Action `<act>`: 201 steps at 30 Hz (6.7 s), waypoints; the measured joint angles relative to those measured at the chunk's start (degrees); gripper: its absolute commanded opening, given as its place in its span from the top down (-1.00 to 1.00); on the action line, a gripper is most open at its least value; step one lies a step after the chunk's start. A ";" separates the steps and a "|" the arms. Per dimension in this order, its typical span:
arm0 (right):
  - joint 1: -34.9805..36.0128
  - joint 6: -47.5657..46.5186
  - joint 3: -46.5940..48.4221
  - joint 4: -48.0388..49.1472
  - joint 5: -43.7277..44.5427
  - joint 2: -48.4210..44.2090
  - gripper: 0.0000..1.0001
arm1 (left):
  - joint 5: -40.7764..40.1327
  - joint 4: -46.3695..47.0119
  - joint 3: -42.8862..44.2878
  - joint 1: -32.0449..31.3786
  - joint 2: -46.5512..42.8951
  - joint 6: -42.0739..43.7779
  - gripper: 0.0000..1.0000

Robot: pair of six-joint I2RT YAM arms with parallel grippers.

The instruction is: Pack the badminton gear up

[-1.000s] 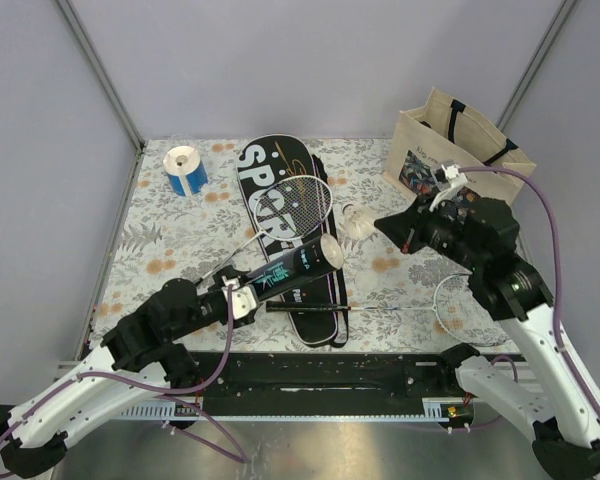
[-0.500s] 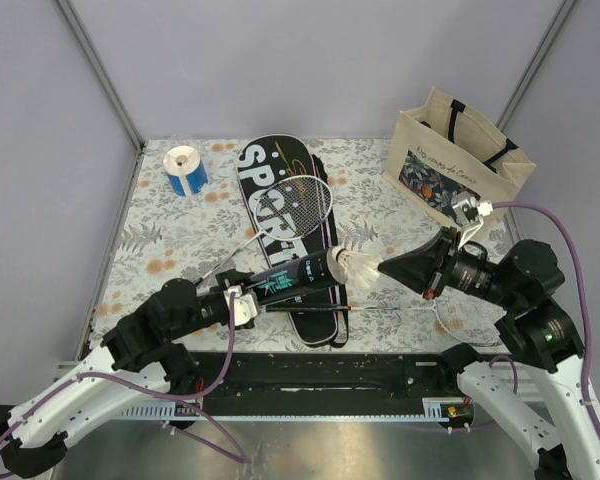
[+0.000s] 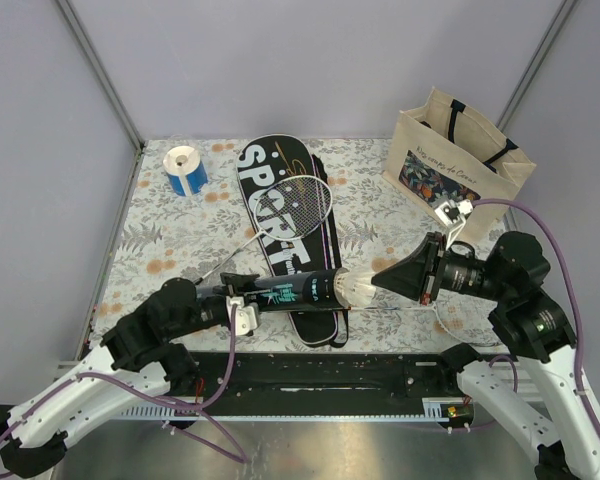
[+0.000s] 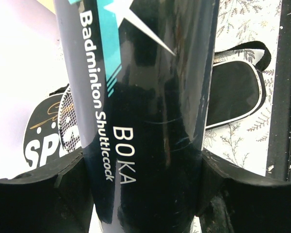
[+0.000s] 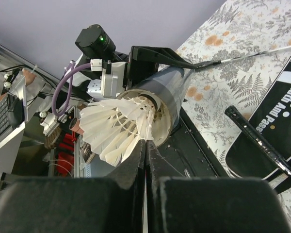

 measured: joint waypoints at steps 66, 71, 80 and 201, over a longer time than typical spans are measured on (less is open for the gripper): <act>16.00 -4.59 -3.02 -3.91 38.86 5.73 0.05 | -6.56 -1.57 3.93 0.15 13.05 -3.17 1.00; 16.06 -5.25 -2.10 -6.05 38.18 0.39 0.03 | -5.62 -1.25 3.93 0.17 12.72 -2.75 1.00; 16.17 -5.22 -1.90 -1.64 26.95 -1.57 0.02 | -3.85 -1.25 3.93 0.17 12.31 -2.60 1.00; 9.35 -0.66 -19.58 10.73 64.41 48.11 0.87 | -9.51 0.11 2.01 0.22 0.02 -11.23 1.00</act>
